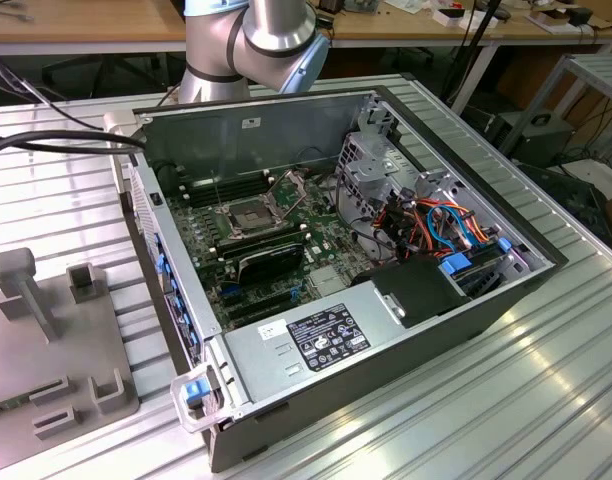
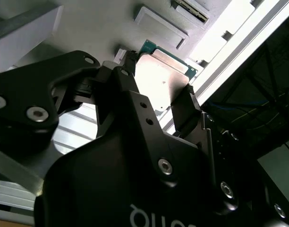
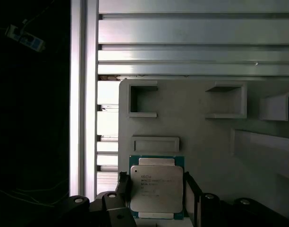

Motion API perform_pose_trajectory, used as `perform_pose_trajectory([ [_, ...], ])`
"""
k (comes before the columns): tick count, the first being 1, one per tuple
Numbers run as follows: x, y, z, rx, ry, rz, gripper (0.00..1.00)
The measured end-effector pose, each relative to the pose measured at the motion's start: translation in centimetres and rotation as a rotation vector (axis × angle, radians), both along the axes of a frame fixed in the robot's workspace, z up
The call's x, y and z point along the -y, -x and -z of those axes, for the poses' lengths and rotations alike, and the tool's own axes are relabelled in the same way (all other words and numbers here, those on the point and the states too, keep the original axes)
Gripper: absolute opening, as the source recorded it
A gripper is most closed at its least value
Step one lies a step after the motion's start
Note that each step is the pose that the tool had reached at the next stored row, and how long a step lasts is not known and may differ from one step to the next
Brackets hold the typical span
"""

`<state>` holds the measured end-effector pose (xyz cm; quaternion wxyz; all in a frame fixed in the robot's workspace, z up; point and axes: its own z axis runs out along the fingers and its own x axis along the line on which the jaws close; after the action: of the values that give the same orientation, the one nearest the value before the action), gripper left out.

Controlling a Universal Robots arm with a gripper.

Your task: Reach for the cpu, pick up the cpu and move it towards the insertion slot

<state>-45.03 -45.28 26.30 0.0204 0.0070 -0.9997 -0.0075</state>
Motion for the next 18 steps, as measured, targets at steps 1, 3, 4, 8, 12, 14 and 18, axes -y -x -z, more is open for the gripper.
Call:
perform_pose_trajectory([
  [1,0.00,0.00,-0.03,0.0001,-0.0001,0.000,0.55],
  [3,0.00,0.00,-0.11,0.0001,-0.0001,0.000,0.55],
  [4,0.00,0.00,-0.17,0.0001,-0.0001,0.000,0.55],
  [8,0.00,-0.01,-0.35,0.0001,-0.0001,0.000,0.55],
  [12,0.00,-0.02,-0.51,-0.0001,-0.0001,0.000,0.55],
  [14,0.00,-0.02,-0.58,-0.0001,-0.0001,0.000,0.55],
  [18,0.00,-0.02,-0.78,-0.0001,-0.0001,0.000,0.55],
])
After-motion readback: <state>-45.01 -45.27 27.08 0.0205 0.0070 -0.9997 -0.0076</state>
